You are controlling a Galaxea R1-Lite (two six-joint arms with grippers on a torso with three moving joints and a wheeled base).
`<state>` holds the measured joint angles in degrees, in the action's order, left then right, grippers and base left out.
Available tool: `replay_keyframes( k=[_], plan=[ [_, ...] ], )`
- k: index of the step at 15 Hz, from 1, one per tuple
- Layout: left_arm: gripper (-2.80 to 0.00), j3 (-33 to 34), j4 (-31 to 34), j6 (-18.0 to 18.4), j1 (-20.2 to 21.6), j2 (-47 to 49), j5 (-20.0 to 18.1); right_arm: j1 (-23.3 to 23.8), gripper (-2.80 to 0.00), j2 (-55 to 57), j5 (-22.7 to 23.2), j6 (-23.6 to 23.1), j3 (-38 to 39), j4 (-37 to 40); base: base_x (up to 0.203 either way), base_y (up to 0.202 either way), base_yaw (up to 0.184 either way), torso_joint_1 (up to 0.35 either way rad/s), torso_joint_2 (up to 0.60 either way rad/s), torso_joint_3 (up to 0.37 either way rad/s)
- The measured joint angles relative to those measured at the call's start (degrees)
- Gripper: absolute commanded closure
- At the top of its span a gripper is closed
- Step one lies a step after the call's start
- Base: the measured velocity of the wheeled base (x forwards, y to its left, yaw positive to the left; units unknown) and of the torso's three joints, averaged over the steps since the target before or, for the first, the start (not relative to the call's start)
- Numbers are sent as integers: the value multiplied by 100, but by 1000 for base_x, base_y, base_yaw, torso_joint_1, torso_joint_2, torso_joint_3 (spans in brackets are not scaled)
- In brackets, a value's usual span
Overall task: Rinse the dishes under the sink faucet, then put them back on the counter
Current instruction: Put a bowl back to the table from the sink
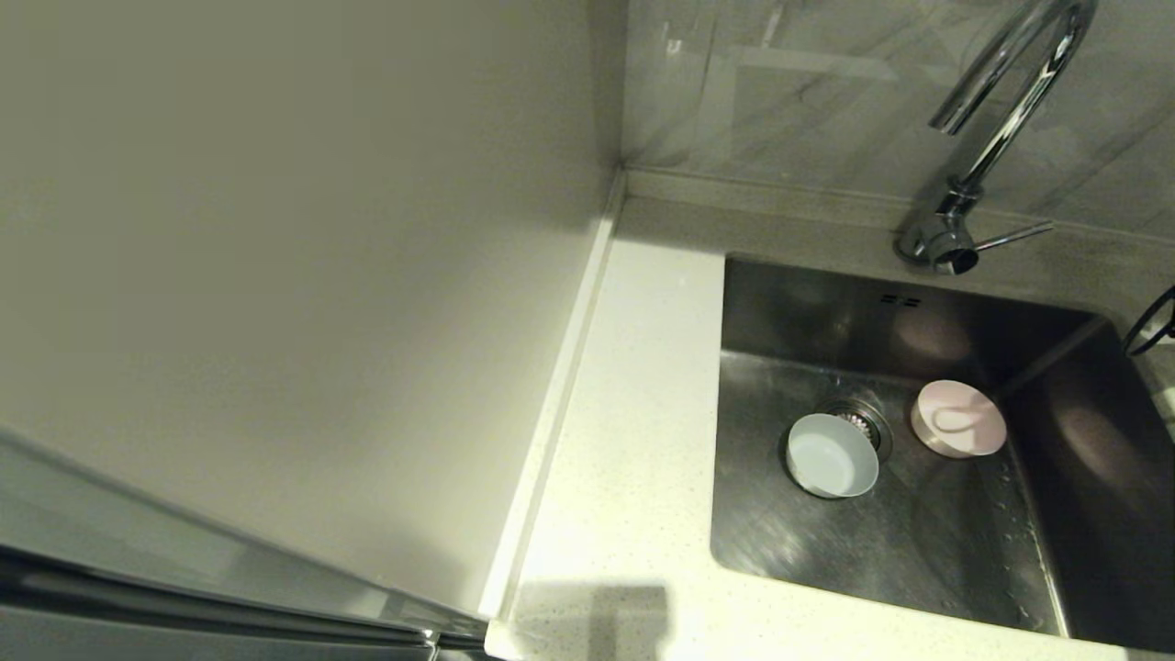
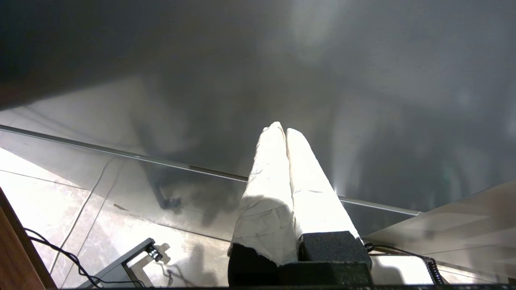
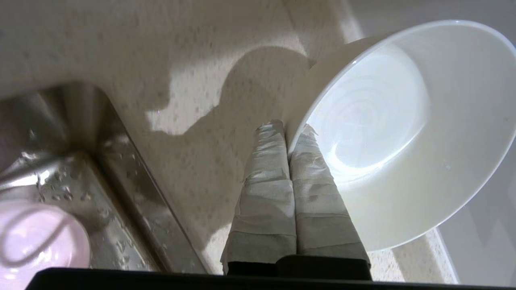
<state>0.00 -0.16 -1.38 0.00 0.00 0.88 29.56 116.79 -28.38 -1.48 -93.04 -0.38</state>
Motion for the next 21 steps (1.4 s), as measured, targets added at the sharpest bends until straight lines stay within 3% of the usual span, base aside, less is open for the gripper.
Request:
replay_keyframes(
  k=[7, 8, 18, 21],
  plan=[
    [0, 0, 0, 3, 0, 0, -4, -234, 0, -6, -1, 201, 322, -24, 0, 0, 0, 0, 0, 0],
    [0, 0, 2, 3, -2, 0, -2, -252, -280, 0, -1, 200, 327, -24, 0, 0, 0, 0, 0, 0],
    [0, 0, 2, 1, 0, 0, -2, -306, -280, -160, 10, 304, 123, -272, 0, 0, 0, 0, 0, 0],
    [0, 0, 0, -2, 0, 0, -2, -806, -280, -771, 107, 397, 501, -276, 0, 0, 0, 0, 0, 0]
  ],
)
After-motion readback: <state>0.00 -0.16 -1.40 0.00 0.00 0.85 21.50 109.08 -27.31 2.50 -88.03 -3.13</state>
